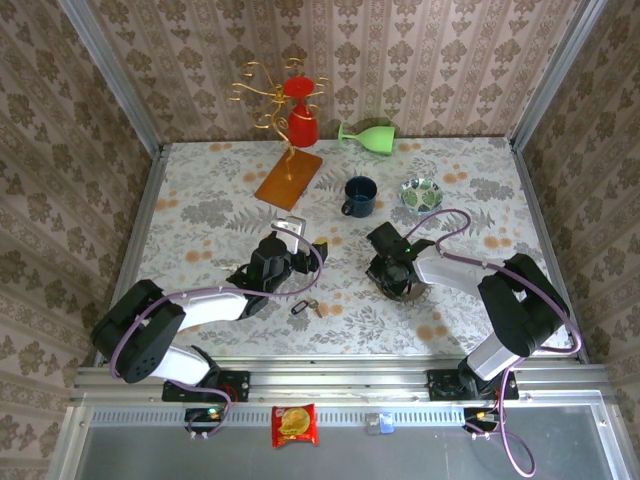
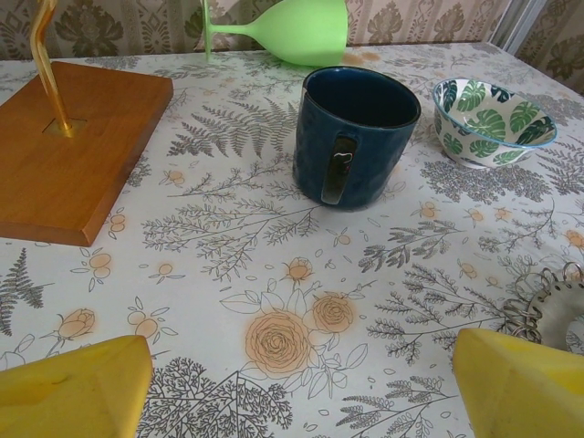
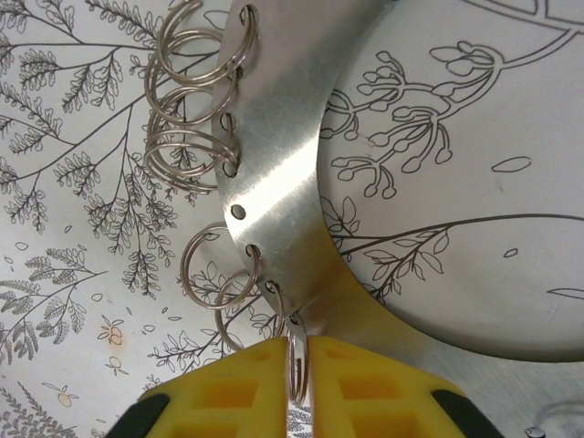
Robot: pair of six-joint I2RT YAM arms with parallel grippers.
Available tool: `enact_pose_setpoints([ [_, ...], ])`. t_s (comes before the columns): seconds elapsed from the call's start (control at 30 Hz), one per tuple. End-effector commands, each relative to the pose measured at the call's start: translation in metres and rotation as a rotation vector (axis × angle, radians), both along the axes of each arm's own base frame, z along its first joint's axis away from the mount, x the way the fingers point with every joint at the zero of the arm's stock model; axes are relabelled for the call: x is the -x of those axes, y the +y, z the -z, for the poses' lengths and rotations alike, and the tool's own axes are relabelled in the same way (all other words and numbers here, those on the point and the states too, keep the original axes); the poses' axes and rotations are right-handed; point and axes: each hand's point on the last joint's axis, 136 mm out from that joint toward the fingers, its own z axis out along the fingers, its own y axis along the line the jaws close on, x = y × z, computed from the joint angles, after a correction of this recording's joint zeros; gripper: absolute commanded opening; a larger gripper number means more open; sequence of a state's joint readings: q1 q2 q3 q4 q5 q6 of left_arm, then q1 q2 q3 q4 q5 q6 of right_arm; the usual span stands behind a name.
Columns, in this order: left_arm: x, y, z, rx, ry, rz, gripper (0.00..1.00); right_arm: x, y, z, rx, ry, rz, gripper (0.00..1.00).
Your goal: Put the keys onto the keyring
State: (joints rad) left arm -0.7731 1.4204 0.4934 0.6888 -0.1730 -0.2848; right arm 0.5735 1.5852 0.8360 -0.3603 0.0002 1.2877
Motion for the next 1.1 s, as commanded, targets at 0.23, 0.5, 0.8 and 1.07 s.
enact_pose_setpoints([
  [0.23,-0.004,-0.007,-0.019,0.010,-0.056,0.004,0.86,0.004,-0.007,0.012,0.005,0.028,0.030,0.14],
  [0.5,-0.004,-0.006,-0.021,0.003,-0.062,0.002,0.86,0.003,-0.006,0.013,0.003,0.025,0.022,0.11],
  [0.8,-0.004,-0.003,-0.031,-0.066,-0.097,0.013,0.86,0.004,-0.009,-0.015,0.044,-0.046,-0.137,0.00],
  [1.07,-0.013,-0.004,-0.061,-0.023,-0.070,0.108,0.87,0.013,-0.036,-0.081,0.214,-0.264,-0.419,0.00],
])
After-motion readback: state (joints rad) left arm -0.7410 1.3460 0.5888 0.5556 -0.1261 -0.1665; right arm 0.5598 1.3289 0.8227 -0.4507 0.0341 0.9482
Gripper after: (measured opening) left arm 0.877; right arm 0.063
